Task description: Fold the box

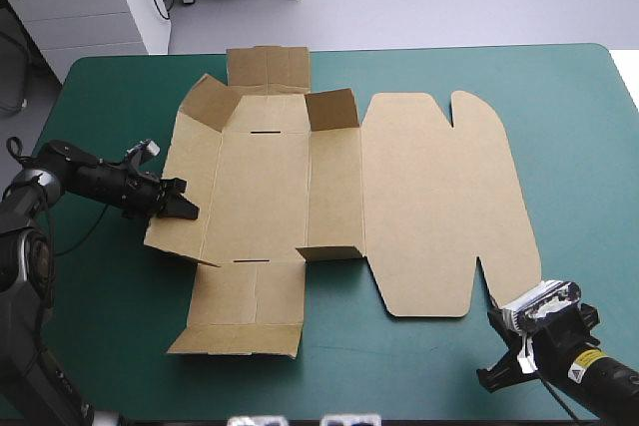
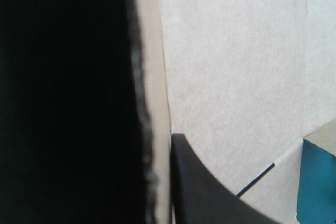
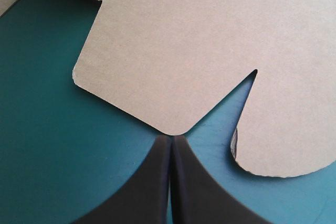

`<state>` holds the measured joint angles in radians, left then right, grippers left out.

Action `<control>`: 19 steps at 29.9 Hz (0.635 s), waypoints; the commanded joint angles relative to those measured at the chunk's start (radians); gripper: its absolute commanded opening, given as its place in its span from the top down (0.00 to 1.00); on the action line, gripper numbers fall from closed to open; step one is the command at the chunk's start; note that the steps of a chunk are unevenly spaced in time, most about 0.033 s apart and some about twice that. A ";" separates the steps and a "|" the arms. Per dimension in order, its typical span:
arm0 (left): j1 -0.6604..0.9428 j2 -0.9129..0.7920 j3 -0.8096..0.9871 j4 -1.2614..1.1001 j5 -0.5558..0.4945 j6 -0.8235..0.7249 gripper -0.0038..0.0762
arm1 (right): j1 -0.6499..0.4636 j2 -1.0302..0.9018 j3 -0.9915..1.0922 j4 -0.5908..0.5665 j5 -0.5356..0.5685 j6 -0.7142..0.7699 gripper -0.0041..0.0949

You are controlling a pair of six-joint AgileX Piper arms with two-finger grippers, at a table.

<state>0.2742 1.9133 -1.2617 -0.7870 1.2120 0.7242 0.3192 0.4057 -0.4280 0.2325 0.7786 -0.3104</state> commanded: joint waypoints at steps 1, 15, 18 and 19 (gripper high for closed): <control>-0.007 -0.042 -0.013 -0.003 0.012 0.008 0.96 | 0.000 0.008 -0.027 0.009 -0.061 -0.001 0.98; -0.116 -0.105 -0.164 0.107 0.083 0.011 0.96 | 0.000 0.008 -0.027 0.005 -0.061 -0.001 0.98; -0.175 -0.128 -0.239 0.123 0.081 0.011 0.96 | 0.000 0.008 -0.027 0.005 -0.061 -0.001 0.98; -0.205 -0.139 -0.269 0.149 0.078 0.011 0.96 | 0.000 0.008 -0.027 0.005 -0.061 -0.001 0.98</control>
<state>0.1287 1.8569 -1.4424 -0.6229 1.2053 0.7263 0.3192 0.4057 -0.4280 0.2302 0.7786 -0.3104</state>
